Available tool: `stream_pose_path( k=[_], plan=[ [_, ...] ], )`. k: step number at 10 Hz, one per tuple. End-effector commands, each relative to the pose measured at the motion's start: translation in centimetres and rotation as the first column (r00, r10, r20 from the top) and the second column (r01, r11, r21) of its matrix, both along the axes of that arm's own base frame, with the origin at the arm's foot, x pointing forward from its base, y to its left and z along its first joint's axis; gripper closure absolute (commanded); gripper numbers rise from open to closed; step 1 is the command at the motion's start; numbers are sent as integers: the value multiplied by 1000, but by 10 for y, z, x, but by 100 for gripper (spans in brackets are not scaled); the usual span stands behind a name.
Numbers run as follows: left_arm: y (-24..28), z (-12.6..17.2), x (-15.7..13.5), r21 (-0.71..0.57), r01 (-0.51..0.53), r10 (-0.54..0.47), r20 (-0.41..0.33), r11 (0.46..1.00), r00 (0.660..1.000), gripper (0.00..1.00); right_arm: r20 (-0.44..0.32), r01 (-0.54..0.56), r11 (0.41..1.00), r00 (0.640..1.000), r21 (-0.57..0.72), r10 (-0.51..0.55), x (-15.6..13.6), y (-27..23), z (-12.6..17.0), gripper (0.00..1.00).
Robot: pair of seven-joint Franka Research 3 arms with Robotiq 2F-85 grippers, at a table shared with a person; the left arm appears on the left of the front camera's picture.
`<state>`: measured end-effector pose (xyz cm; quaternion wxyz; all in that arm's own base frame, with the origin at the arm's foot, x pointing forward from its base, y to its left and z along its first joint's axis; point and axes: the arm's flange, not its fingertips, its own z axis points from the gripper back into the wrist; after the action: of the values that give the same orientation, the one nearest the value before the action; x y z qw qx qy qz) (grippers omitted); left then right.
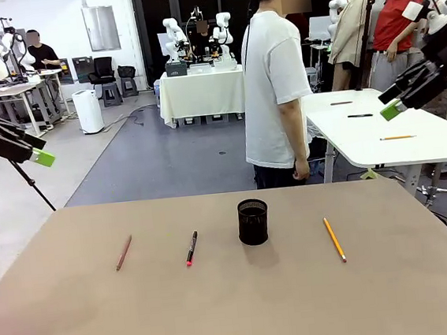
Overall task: Place the pens into the pen holder.
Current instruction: Pick up a writing instrument from the table and place it into the Pen holder.
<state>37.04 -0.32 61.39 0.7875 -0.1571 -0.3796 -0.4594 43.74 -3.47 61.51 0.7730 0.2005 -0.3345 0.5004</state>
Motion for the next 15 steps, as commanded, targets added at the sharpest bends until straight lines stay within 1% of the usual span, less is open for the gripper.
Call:
stream_pose_path(
  k=[1, 3, 5, 6, 7, 15],
  plan=[
    [0, 2, -1, -6, 7, -7, 23, 1000, 1000, 0, 39, -33, 999, 999, -6, 34, -3, -6, 2, 0],
    [5, 2, -6, -22, -4, 5, 50, 1000, 999, 0, 58, -24, 1000, 998, 17, 23, -8, -11, 3, 0],
    [7, 1, -8, -33, -1, 3, 60, 999, 998, 0, 59, -14, 1000, 998, 26, 12, -7, -13, 1, 0],
    [4, -5, -7, 63, 28, -33, 91, 998, 995, 0, 31, 1, 1000, 1000, 2, -1, -5, -8, 6, 0],
    [7, 8, -6, -15, -17, 17, 29, 1000, 999, 0, 31, 1, 1000, 1000, 2, -1, -5, -8, 6, 0],
    [7, 8, -6, -15, -17, 17, 29, 1000, 999, 0, 31, 1, 1000, 1000, 2, -1, -5, -8, 6, 0]
  ],
)
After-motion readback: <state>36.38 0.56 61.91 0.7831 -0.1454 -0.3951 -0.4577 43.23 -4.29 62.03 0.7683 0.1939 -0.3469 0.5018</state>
